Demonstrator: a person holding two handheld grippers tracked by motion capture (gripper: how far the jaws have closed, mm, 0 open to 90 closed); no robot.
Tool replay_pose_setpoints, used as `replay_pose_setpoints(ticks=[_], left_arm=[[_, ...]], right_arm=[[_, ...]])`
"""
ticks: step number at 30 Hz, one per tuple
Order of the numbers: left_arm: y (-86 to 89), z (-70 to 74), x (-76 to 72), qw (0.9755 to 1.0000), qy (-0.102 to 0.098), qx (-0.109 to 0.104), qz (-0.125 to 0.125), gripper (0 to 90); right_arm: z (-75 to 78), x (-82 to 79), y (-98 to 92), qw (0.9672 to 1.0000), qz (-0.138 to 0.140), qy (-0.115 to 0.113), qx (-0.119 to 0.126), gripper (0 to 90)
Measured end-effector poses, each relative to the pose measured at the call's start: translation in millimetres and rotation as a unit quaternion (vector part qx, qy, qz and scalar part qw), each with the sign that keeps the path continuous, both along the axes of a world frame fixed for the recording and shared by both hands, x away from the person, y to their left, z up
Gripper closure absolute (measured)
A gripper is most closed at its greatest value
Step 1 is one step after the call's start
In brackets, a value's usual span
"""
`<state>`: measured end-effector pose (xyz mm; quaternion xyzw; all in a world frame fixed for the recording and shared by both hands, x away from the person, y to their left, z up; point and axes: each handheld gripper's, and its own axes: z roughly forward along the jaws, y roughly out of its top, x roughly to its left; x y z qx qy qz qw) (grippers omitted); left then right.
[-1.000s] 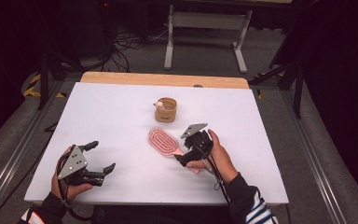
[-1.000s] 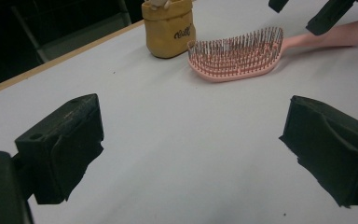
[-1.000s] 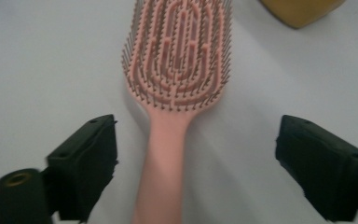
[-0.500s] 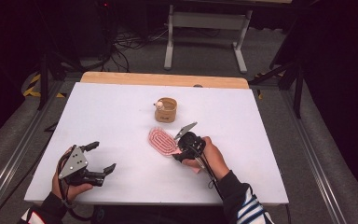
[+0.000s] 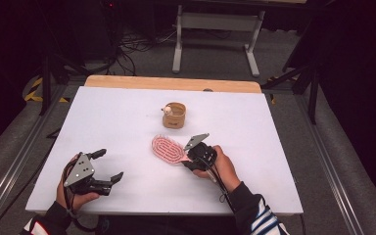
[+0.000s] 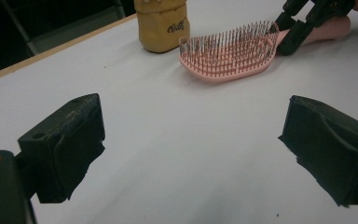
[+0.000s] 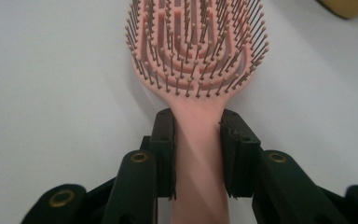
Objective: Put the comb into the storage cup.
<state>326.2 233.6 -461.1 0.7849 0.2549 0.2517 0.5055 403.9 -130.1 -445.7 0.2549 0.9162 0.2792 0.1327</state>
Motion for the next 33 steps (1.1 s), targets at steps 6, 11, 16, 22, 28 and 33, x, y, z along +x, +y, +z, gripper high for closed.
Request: replay_pose_setpoints(ticks=[6,11,16,22,28,33], left_arm=[[-1.3,0.0,0.3,1.0,0.002,0.001,-0.001,6.9],[-4.1,1.1,2.0,0.9999,0.008,-0.007,-0.004,7.0],[-10.1,2.5,5.2,0.9998,0.017,-0.007,-0.012,6.6],[-22.0,10.4,12.0,0.9995,0.02,-0.019,-0.014,9.1],[-38.4,23.1,24.3,0.9967,0.031,-0.064,-0.039,11.9],[-59.8,36.4,38.5,0.9899,0.049,-0.114,-0.069,13.4]], right_arm=[[8.1,-7.0,-3.7,0.9984,-0.014,-0.046,0.03,69.5],[16.1,-15.9,-5.2,0.9921,-0.016,-0.109,0.06,69.5],[20.8,-20.6,-6.1,0.9873,-0.023,-0.137,0.076,69.5],[24.5,-26.4,-8.0,0.9808,-0.025,-0.169,0.094,69.5],[26.6,-30.4,-7.3,0.975,-0.029,-0.189,0.113,69.5],[27.9,-35.3,-4.1,0.9693,-0.029,-0.207,0.129,69.5]])
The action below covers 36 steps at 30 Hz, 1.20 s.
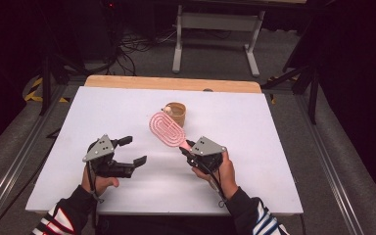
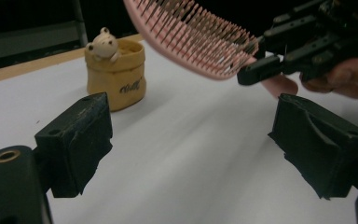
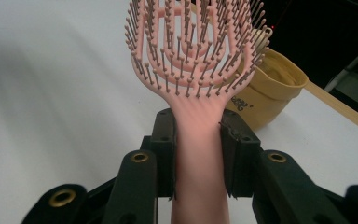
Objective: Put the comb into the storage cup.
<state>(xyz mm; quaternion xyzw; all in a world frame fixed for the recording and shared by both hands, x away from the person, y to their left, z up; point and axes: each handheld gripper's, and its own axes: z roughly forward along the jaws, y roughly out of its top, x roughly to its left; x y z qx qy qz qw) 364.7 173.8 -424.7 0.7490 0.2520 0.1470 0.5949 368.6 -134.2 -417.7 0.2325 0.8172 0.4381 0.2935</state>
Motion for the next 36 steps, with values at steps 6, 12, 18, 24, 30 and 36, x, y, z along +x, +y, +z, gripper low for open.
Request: replay_pose_setpoints(ticks=[6,12,18,24,30,36], left_arm=[[-18.0,5.4,6.3,0.9997,0.008,-0.02,-0.008,18.0],[-37.4,5.0,11.6,0.9996,0.015,-0.02,-0.015,20.5],[-46.0,5.0,15.6,0.9984,0.027,-0.049,-0.01,24.3],[-45.2,10.0,20.8,0.9937,0.049,-0.1,-0.006,31.1],[-44.3,10.1,23.2,0.99,0.068,-0.124,0.006,40.6],[-46.1,13.8,21.2,0.9887,0.056,-0.139,0.003,49.9]], right_arm=[[-0.6,-4.7,3.3,0.9999,0.007,-0.002,0.014,69.5],[-0.3,-11.2,9.8,0.9996,0.01,-0.019,0.018,69.5],[-1.6,-17.7,16.2,0.9988,0.015,-0.039,0.026,69.5],[-2.7,-21.3,22.4,0.9983,0.019,-0.049,0.025,69.5],[-1.1,-21.2,22.2,0.9983,0.011,-0.054,0.02,69.5],[-2.2,-22.7,24.3,0.9978,0.002,-0.065,0.015,69.6]])
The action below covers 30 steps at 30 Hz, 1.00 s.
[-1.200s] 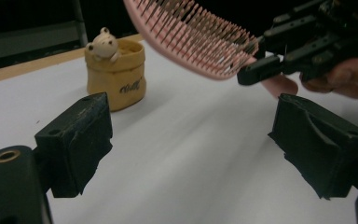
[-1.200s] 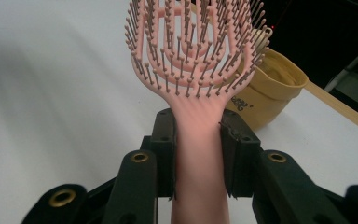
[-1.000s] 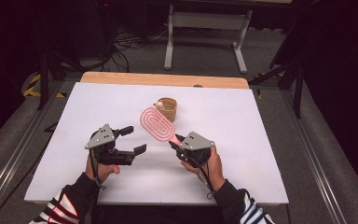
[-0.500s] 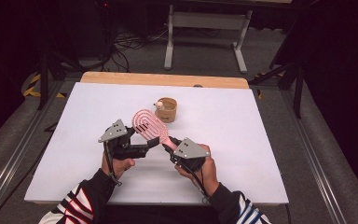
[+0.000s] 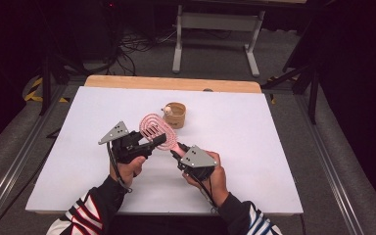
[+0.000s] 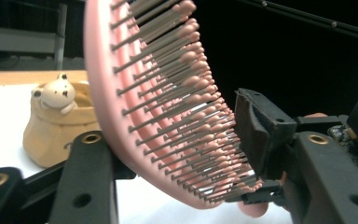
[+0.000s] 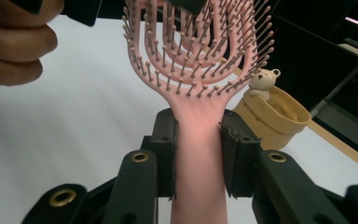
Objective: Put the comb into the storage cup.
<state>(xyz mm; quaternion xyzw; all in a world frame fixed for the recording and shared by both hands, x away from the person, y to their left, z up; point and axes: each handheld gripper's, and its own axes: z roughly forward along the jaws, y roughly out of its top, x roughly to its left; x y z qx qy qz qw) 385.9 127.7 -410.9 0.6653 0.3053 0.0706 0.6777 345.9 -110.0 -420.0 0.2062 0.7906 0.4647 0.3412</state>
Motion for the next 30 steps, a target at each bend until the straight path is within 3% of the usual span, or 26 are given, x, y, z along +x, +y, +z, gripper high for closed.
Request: replay_pose_setpoints(ticks=[4,10,15,21,30], left_arm=[[-4.6,5.2,-0.6,1.0,-0.006,-0.002,-0.003,54.9],[-11.8,17.0,-1.4,0.9991,-0.035,0.007,-0.025,60.1],[-17.1,24.0,-7.8,0.9975,-0.058,0.026,-0.032,62.4],[-15.1,24.5,-10.0,0.9972,-0.064,0.02,-0.034,62.7],[-12.1,24.3,-10.5,0.9967,-0.073,0.029,-0.02,63.2]], right_arm=[[-0.7,0.8,0.3,1.0,-0.007,-0.004,-0.003,69.6],[0.3,1.9,-3.5,0.9998,-0.014,-0.011,-0.001,69.4],[0.3,2.0,-5.8,0.9999,-0.013,-0.008,0.004,69.3],[2.5,0.2,-6.5,0.9999,-0.007,-0.011,0.005,69.1],[-0.3,0.7,-8.0,0.9999,0.005,0.009,0.011,64.8]])
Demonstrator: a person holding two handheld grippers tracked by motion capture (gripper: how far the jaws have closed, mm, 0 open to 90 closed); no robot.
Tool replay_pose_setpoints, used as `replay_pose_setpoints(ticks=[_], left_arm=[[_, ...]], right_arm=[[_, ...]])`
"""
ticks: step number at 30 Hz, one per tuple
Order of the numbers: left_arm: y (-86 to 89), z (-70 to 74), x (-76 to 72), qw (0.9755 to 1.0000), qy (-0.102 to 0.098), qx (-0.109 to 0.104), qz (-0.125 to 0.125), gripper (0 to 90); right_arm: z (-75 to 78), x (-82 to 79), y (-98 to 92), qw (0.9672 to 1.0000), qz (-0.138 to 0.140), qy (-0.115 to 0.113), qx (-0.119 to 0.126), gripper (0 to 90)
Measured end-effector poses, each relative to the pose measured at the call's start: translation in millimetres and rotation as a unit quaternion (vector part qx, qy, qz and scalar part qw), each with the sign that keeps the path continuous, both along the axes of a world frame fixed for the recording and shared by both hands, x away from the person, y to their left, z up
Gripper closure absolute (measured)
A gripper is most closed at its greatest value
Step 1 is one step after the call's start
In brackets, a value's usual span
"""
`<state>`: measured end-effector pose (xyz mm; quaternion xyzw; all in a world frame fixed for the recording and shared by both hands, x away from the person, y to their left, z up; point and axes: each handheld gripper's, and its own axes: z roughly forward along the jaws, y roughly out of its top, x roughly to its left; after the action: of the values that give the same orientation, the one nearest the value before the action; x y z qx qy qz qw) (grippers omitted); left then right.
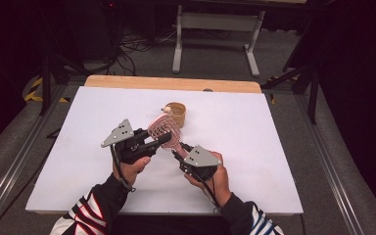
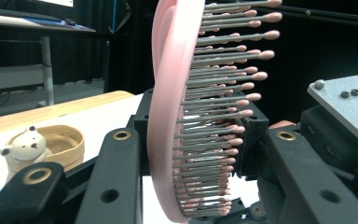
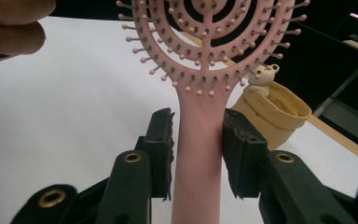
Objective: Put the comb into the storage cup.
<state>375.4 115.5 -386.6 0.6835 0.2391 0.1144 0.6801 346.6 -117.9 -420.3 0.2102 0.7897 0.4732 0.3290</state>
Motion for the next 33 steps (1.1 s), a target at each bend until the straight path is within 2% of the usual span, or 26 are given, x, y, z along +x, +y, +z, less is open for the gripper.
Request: replay_pose_setpoints(ticks=[6,11,15,20,26,29,33], left_arm=[[5.2,0.9,1.4,0.9999,-0.008,0.009,0.007,63.2],[11.8,1.3,3.8,0.9998,-0.009,0.009,0.016,63.2],[16.4,2.3,4.6,0.9996,-0.013,0.011,0.023,63.2],[22.8,3.8,5.3,0.9992,-0.015,0.011,0.034,63.3],[30.1,6.3,5.3,0.9987,-0.019,0.014,0.045,63.2],[32.7,6.5,5.3,0.9985,-0.019,0.012,0.05,63.3],[35.5,7.1,5.1,0.9981,-0.021,0.018,0.055,63.2]], right_arm=[[1.5,-2.1,-4.7,0.9998,0.01,0.012,0.009,60.3],[4.8,-3.3,-11.1,0.9994,0.021,0.015,0.023,52.9],[8.0,-4.6,-16.8,0.999,0.027,0.006,0.034,47.0],[10.0,-6.3,-26.7,0.9987,0.02,-0.007,0.047,39.4],[8.5,-8.2,-39.1,0.9987,0.005,-0.023,0.046,27.2],[6.7,-9.2,-45.7,0.9987,-0.003,-0.029,0.042,23.9],[5.3,-11.4,-56.4,0.998,-0.012,-0.037,0.05,19.9]])
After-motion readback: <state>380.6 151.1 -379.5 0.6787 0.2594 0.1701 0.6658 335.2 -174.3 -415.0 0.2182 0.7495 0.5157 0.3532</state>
